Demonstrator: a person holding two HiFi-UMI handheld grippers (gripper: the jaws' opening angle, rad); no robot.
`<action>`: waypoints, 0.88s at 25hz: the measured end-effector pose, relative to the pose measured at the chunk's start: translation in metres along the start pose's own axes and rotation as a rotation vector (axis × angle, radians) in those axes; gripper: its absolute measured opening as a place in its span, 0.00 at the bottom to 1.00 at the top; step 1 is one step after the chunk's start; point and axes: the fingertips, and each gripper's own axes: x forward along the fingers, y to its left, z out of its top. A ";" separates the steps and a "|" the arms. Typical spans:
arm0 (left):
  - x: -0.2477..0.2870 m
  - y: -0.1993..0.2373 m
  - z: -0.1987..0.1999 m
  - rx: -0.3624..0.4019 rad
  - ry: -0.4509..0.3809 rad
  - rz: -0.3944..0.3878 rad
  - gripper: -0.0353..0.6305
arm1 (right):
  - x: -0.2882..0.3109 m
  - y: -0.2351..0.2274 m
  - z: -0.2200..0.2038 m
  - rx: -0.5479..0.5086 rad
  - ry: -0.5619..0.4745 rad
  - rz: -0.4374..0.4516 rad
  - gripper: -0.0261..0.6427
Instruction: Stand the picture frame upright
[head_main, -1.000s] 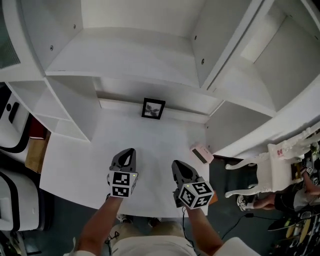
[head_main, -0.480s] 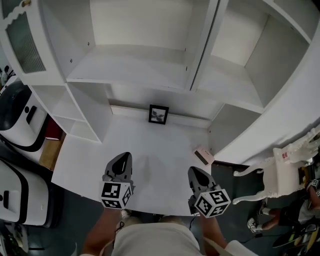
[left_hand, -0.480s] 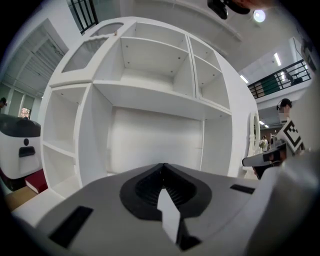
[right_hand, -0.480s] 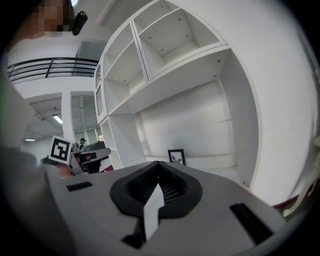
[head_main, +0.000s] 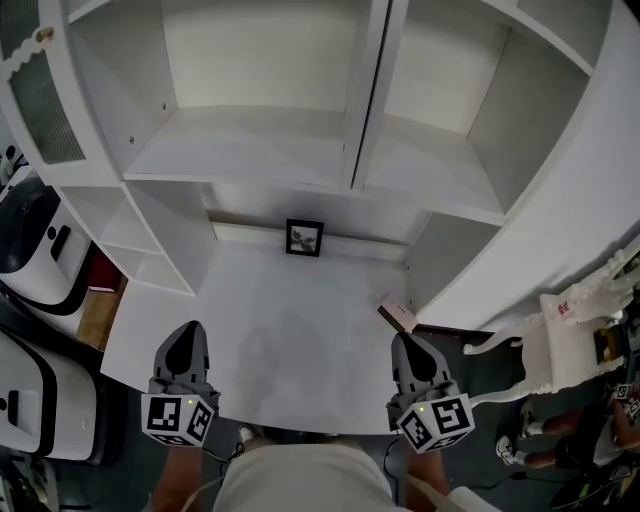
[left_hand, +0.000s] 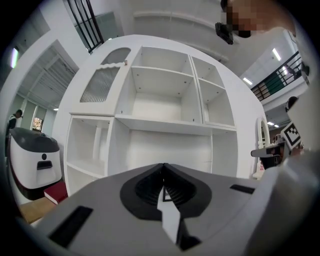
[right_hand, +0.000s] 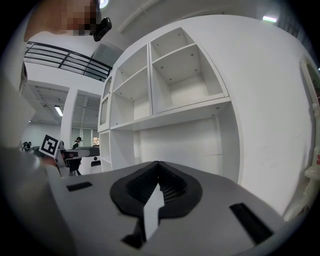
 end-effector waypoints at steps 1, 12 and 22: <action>-0.004 0.004 0.007 0.000 -0.011 0.011 0.08 | -0.002 0.000 0.002 -0.005 -0.003 -0.006 0.05; -0.035 0.017 0.056 0.047 -0.080 0.051 0.08 | 0.003 0.017 0.020 -0.051 -0.018 -0.008 0.05; -0.054 0.026 0.042 0.036 -0.054 0.063 0.08 | 0.007 0.038 0.020 -0.066 -0.045 -0.017 0.05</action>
